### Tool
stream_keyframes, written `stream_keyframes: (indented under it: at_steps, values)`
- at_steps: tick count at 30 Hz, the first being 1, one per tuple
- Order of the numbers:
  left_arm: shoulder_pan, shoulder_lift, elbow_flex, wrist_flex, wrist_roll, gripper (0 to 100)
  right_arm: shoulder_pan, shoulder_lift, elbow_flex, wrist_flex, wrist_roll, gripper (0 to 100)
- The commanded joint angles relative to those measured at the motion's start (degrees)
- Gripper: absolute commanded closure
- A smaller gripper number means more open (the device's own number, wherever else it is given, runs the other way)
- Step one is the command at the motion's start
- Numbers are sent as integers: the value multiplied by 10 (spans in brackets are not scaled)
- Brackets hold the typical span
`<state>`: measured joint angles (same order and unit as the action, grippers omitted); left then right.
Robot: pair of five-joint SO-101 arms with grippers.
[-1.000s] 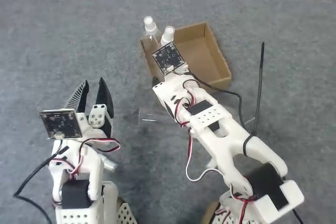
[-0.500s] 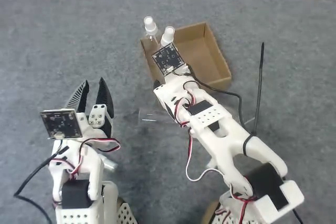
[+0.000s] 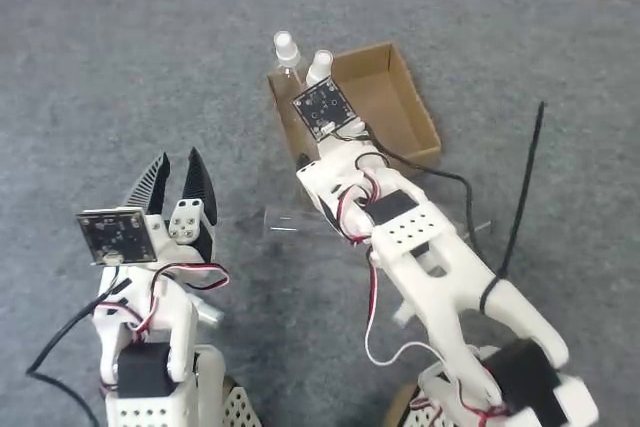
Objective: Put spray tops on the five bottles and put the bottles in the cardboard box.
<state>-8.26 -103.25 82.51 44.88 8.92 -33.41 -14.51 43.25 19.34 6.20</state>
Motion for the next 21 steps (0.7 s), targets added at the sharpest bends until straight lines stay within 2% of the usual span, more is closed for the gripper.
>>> stream_keyframes:
  at_steps: [1, 10, 21]
  values:
    - [-3, -9, -3, -20, -5, 889, 9, -67, -35, 46, -4, 701]
    - [-3, -9, -3, -21, -5, 889, 11, -131, -35, 137, -4, 701]
    - [-4, -9, -3, -21, -6, 889, 50, -242, -35, 244, 0, 701]
